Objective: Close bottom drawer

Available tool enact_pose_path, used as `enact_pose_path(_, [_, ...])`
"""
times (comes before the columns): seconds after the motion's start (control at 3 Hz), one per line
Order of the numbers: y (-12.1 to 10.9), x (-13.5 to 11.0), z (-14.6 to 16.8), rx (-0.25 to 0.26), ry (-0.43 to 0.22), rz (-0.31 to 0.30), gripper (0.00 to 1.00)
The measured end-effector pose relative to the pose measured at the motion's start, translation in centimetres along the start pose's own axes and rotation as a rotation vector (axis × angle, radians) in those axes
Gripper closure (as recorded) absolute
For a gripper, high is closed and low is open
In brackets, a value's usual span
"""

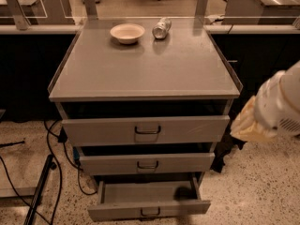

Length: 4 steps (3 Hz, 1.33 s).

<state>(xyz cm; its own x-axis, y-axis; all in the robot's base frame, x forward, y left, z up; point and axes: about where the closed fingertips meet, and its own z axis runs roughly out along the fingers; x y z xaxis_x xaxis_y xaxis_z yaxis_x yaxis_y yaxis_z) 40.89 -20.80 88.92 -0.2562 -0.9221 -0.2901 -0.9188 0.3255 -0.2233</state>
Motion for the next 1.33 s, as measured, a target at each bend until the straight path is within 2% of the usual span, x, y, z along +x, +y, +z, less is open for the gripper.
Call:
enact_pose_path(0.33, [2.1,2.3,4.8,-0.05,-0.02,0.043,0.96])
enact_pose_path(0.67, [5.4,5.3,11.3,-0.154,-0.069,0.116,1.0])
enact_pose_path(1.0, [5.4,5.3,11.3,-0.154,-0.069,0.116,1.0])
enact_pose_path(1.33, [6.2,7.6,15.0,-0.15,-0.059,0.1,1.0])
